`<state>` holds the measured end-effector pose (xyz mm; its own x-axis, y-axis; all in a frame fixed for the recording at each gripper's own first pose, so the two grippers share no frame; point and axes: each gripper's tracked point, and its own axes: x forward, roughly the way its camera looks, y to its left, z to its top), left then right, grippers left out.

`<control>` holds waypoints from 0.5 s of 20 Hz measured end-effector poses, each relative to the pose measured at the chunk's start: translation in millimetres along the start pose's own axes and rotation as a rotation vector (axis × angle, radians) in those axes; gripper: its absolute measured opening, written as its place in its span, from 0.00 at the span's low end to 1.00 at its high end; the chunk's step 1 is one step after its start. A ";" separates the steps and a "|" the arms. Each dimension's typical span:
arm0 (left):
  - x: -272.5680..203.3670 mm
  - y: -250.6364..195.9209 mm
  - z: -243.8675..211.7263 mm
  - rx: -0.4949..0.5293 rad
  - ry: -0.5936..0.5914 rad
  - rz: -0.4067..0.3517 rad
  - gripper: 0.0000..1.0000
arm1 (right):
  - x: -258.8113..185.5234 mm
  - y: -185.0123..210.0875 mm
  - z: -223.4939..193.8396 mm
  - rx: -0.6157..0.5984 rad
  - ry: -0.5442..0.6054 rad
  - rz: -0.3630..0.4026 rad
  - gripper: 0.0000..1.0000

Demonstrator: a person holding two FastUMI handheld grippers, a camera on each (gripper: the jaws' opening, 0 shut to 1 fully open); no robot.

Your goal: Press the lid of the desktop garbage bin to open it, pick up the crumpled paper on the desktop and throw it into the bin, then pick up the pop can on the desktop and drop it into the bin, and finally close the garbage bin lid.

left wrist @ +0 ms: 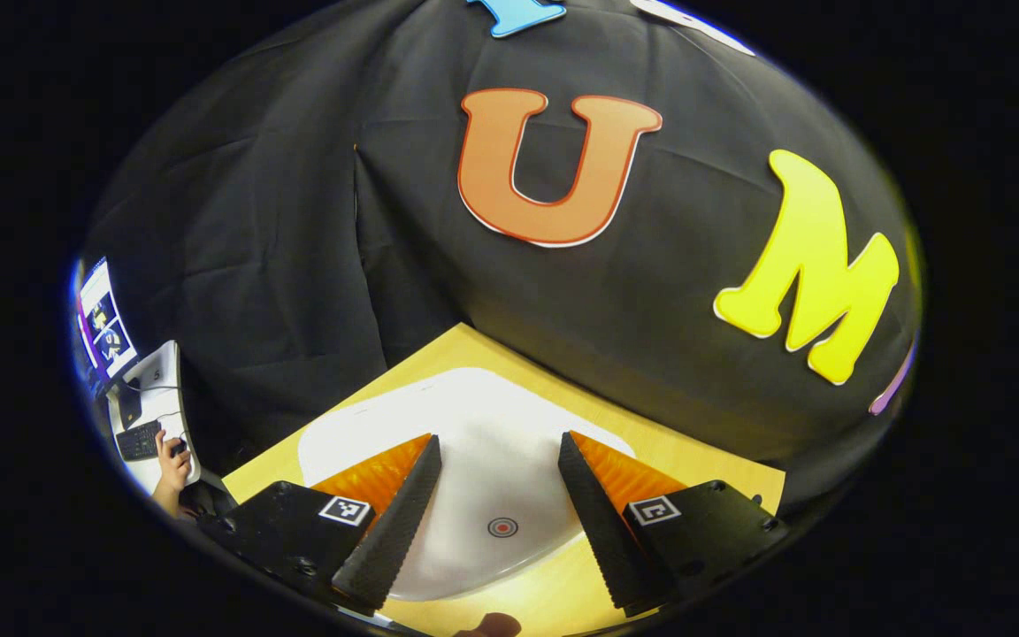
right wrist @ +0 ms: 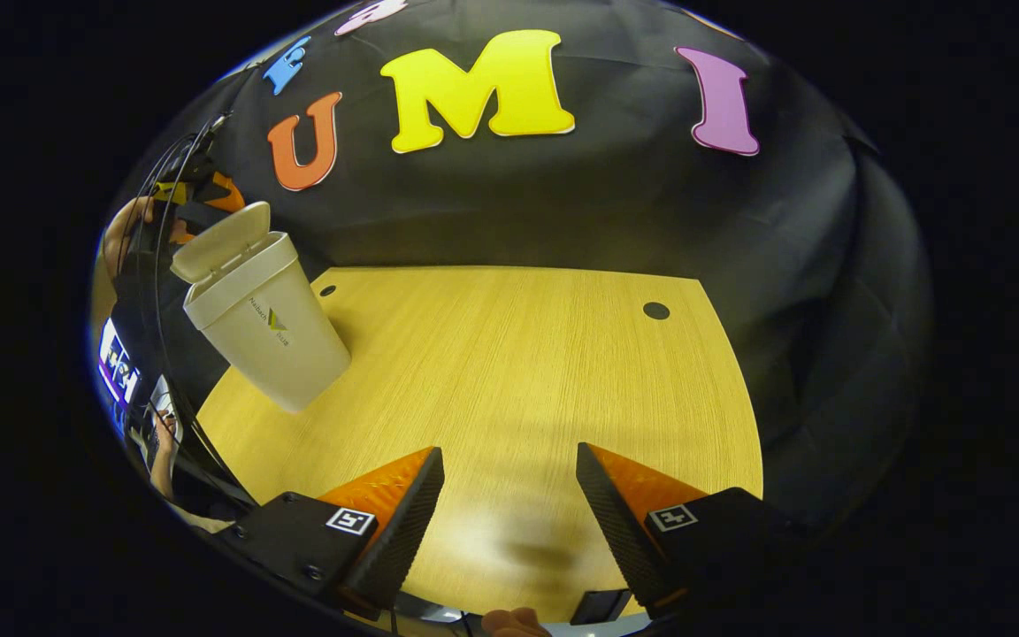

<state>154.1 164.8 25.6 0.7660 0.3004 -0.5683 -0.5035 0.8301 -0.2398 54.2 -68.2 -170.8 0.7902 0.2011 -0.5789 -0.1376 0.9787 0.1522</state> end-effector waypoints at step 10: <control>6.9 -1.5 -37.1 0.091 -0.002 0.031 0.90 | 5.3 -6.1 -21.7 -0.023 0.034 0.002 0.96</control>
<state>145.3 148.2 -7.1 0.7518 0.3274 -0.5724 -0.4885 0.8596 -0.1499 46.2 -72.2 -192.2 0.7690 0.2040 -0.6058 -0.1533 0.9789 0.1350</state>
